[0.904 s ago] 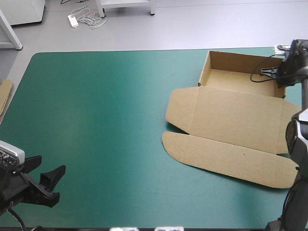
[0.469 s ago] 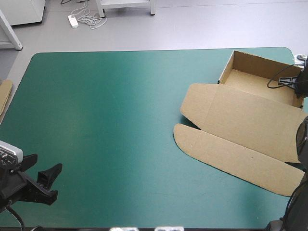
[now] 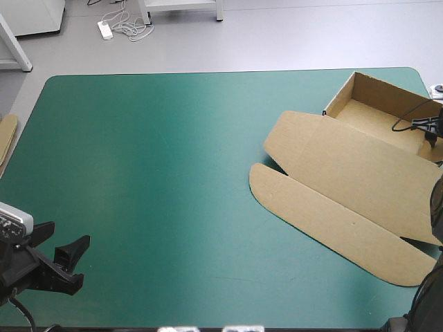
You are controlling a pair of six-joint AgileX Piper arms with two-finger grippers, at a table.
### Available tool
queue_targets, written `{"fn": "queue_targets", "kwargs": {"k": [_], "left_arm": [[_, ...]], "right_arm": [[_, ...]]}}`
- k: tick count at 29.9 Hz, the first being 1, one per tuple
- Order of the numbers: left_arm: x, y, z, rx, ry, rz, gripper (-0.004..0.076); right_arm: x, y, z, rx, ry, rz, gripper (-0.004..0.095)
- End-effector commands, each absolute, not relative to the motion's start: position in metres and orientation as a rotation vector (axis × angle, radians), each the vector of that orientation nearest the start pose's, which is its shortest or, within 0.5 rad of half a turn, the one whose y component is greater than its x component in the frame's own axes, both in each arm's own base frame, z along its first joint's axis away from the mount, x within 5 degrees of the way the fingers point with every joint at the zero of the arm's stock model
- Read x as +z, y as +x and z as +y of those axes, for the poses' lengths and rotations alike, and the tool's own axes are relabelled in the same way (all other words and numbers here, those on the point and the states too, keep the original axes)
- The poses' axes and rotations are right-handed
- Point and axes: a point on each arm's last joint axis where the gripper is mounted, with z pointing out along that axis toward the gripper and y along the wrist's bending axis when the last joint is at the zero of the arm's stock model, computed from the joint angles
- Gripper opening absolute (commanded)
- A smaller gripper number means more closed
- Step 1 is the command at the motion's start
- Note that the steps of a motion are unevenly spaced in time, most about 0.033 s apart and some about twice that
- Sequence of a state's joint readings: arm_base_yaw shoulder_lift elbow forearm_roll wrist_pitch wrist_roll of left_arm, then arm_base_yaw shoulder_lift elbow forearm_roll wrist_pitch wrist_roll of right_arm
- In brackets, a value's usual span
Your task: Fold the box
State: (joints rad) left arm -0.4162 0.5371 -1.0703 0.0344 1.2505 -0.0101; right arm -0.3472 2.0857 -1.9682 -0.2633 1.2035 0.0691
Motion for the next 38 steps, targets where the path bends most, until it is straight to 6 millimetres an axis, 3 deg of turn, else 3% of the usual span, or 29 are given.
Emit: {"fn": "queue_targets", "kwargs": {"k": [1,7,10,13,18,23,27,28,30,38], "left_arm": [[0.413,0.038,-0.013,-0.176,0.458,2.186,0.0473],[0.414,0.040,-0.008,-0.110,0.437,2.182,0.0473],[0.414,0.042,-0.005,-0.061,0.435,2.174,0.0473],[0.415,0.044,0.000,0.011,0.412,2.162,0.0473],[0.418,0.045,0.011,0.148,0.338,2.137,0.0473],[0.423,0.038,0.017,0.129,0.262,2.066,0.0472],[0.426,0.031,0.023,0.141,0.225,2.017,0.0473],[0.426,0.029,0.025,0.151,0.220,2.008,0.0473],[0.427,0.025,0.028,0.166,0.210,1.993,0.0473],[0.423,0.003,0.032,0.079,0.217,1.954,0.0428]], "right_arm": [[0.354,0.395,-0.172,-0.495,0.511,2.561,0.0697],[0.408,0.368,-0.156,-0.421,0.495,2.402,0.0698],[0.436,0.352,-0.135,-0.249,0.436,2.335,0.0698],[0.460,0.338,-0.105,-0.030,0.312,2.285,0.0657],[0.497,0.303,-0.043,0.011,0.069,2.229,0.0553],[0.524,0.244,0.014,0.055,-0.159,2.082,0.0500],[0.527,0.183,0.039,0.100,-0.257,1.945,0.0467],[0.520,0.168,0.043,0.121,-0.284,1.927,0.0455],[0.513,0.139,0.041,0.150,-0.299,1.869,0.0454],[0.446,0.041,0.007,0.149,-0.338,1.769,0.0454]]}}
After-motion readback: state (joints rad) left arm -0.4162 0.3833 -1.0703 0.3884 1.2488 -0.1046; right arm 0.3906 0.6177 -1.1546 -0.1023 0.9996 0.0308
